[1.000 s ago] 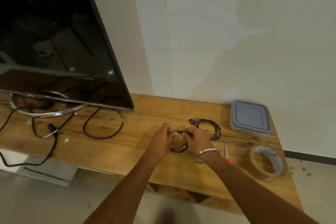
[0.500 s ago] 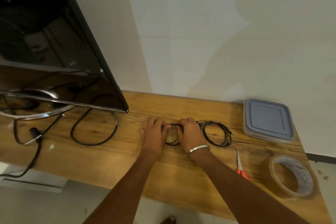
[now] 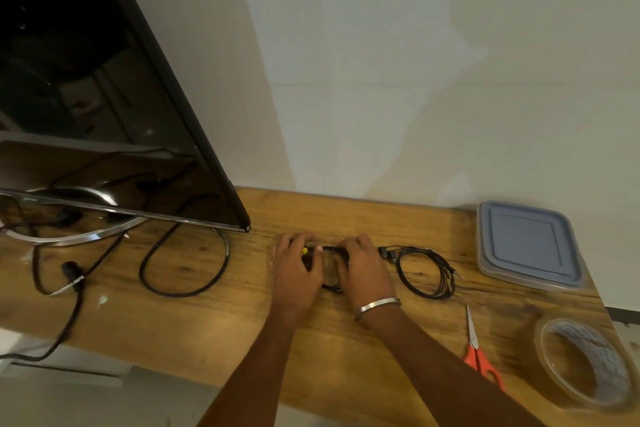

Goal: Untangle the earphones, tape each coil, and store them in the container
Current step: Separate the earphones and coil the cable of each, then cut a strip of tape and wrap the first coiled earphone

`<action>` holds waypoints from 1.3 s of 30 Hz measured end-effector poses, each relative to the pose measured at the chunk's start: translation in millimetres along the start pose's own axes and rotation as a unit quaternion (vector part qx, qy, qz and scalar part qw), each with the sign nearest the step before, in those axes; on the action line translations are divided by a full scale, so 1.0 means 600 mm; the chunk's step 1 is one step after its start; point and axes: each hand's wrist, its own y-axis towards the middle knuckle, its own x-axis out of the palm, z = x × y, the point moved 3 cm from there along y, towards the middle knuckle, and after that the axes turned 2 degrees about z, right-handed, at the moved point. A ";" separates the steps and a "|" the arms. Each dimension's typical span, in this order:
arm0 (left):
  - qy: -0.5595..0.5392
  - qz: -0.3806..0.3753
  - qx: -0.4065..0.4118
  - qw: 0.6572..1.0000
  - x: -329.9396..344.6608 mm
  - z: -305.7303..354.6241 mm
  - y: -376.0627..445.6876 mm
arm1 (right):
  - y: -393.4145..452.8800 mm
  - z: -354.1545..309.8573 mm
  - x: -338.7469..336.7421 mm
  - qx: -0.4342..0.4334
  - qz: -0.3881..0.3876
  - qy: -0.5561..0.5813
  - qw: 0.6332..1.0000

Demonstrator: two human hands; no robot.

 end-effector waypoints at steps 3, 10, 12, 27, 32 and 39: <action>-0.064 -0.018 -0.005 0.998 -0.013 -0.006 0.003 | -0.003 -0.004 -0.005 0.005 -0.034 0.007 0.999; -0.154 -0.028 -0.111 0.981 -0.039 -0.005 -0.026 | -0.022 0.010 -0.063 0.023 -0.060 0.031 0.997; -0.115 0.000 -0.111 0.987 -0.043 0.010 -0.034 | -0.029 0.019 -0.089 0.020 -0.046 0.039 0.998; -0.150 -0.123 -0.003 0.981 0.107 0.312 -0.081 | -0.071 0.198 -0.343 0.125 0.052 -0.010 0.991; -0.134 -0.188 -0.053 0.972 0.170 0.349 -0.090 | -0.092 0.263 -0.379 0.197 0.100 -0.080 0.972; -0.137 -0.217 -0.096 0.962 0.214 0.345 -0.085 | -0.094 0.310 -0.367 0.306 0.054 -0.092 0.946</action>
